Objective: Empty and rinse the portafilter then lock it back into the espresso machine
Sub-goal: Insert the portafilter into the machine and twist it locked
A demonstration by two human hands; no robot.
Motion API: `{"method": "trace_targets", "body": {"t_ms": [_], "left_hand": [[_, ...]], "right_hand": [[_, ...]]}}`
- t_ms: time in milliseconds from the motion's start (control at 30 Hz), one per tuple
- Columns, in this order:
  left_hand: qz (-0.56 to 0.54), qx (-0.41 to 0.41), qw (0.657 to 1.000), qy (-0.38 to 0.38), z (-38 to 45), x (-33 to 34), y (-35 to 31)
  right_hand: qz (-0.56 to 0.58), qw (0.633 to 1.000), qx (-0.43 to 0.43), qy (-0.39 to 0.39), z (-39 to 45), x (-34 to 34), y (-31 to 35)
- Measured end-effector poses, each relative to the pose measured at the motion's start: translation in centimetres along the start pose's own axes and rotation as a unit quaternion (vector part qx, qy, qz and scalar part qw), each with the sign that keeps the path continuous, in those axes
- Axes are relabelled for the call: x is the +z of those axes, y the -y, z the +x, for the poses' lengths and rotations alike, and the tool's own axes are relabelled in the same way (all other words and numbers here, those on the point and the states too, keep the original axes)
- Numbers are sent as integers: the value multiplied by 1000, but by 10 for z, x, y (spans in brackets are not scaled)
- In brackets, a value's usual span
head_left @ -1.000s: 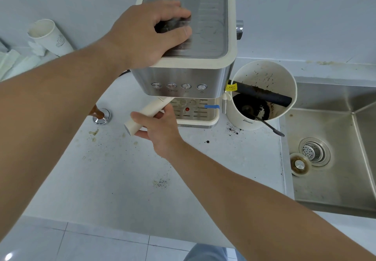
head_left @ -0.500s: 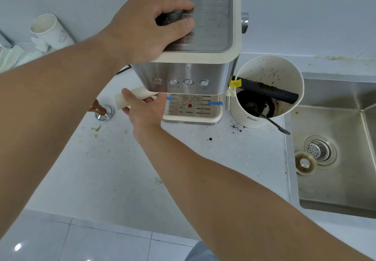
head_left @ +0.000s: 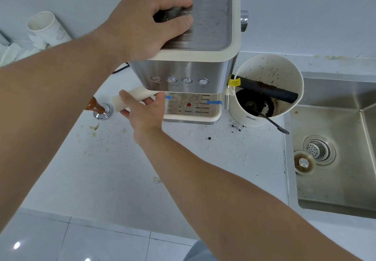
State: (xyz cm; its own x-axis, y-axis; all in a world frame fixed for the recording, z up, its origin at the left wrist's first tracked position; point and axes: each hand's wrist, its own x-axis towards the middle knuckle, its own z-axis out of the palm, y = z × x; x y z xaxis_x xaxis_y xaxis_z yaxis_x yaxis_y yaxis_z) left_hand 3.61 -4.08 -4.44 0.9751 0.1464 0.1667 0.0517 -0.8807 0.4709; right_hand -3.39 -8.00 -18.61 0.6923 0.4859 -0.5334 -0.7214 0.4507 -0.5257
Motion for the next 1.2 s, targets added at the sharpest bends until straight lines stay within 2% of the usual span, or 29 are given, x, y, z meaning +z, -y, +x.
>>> {"method": "trace_targets", "body": {"t_ms": [233, 400, 600, 900, 1200], "left_hand": [[1, 1, 1000, 3, 0, 0, 1], [3, 5, 1000, 6, 0, 0, 1], [-1, 3, 1000, -2, 0, 0, 2], [1, 6, 1000, -8, -1, 0, 1], [-8, 2, 1000, -7, 0, 1, 1]], "right_hand": [[-26, 999, 14, 23, -5, -9, 2], [-49, 999, 0, 12, 1, -10, 3], [30, 999, -20, -6, 9, 13, 0], [67, 998, -19, -1, 6, 25, -3], [-20, 999, -3, 30, -9, -15, -1]]}}
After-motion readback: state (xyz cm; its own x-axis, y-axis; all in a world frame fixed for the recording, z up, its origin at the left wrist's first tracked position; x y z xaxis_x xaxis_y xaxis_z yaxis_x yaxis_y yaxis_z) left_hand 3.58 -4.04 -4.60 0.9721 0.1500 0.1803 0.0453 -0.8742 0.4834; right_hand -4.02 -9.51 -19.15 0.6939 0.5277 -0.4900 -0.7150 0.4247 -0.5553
